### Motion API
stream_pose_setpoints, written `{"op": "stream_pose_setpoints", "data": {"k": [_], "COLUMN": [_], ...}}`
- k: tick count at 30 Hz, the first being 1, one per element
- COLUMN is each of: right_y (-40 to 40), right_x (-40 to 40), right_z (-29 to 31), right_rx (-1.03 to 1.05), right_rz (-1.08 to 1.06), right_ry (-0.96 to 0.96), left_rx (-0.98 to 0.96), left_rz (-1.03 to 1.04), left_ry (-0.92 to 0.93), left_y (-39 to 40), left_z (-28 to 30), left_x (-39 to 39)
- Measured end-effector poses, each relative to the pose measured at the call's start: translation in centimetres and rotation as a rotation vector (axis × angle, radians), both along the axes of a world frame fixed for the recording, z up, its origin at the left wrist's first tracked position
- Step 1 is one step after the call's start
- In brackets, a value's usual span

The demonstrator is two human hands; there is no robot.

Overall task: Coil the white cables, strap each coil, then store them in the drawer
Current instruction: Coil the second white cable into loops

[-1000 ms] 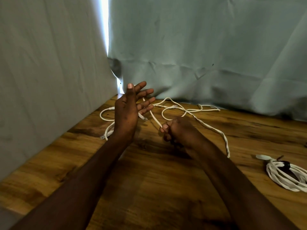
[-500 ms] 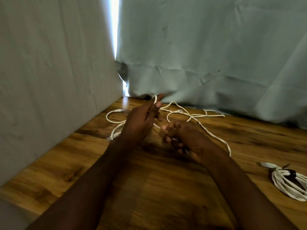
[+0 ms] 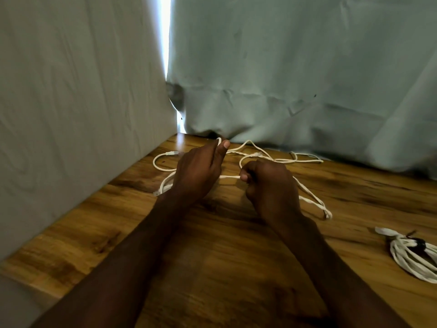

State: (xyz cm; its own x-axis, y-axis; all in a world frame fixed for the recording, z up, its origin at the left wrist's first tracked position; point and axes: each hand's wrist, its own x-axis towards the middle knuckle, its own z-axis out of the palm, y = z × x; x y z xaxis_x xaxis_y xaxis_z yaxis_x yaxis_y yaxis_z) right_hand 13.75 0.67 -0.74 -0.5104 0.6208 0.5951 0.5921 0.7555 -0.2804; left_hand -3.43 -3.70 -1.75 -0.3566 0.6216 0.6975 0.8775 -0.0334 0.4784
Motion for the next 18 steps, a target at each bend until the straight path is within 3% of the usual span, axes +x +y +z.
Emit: {"op": "stream_pose_setpoints", "data": {"k": [3, 6, 8, 11, 14, 18], "right_y": [0.1, -0.2, -0.4, -0.4, -0.3, 0.2], "right_x": [-0.1, 0.2, 0.8, 1.1, 1.0, 1.4], "right_z": [0.2, 1.2, 2.0, 2.1, 2.0, 2.5], "right_rx": [-0.266, -0.862, -1.287, -1.678, -1.83, -1.649], "right_rz": [0.061, 0.217, 0.391, 0.681, 0.836, 0.725], "right_ry": [0.104, 0.234, 0.221, 0.298, 0.441, 0.483], "left_rx": [0.056, 0.029, 0.013, 0.002, -0.06, -0.2], "left_rz": [-0.205, -0.354, -0.386, -0.506, -0.615, -0.64], "left_ry": [-0.245, -0.356, -0.386, -0.547, -0.676, -0.755], "left_y": [0.2, 0.1, 0.0, -0.4, -0.8, -0.7], "left_z": [0.0, 0.0, 0.2, 0.7, 1.0, 1.4], "left_x": [0.3, 0.8, 1.0, 1.4, 1.6, 1.5]}}
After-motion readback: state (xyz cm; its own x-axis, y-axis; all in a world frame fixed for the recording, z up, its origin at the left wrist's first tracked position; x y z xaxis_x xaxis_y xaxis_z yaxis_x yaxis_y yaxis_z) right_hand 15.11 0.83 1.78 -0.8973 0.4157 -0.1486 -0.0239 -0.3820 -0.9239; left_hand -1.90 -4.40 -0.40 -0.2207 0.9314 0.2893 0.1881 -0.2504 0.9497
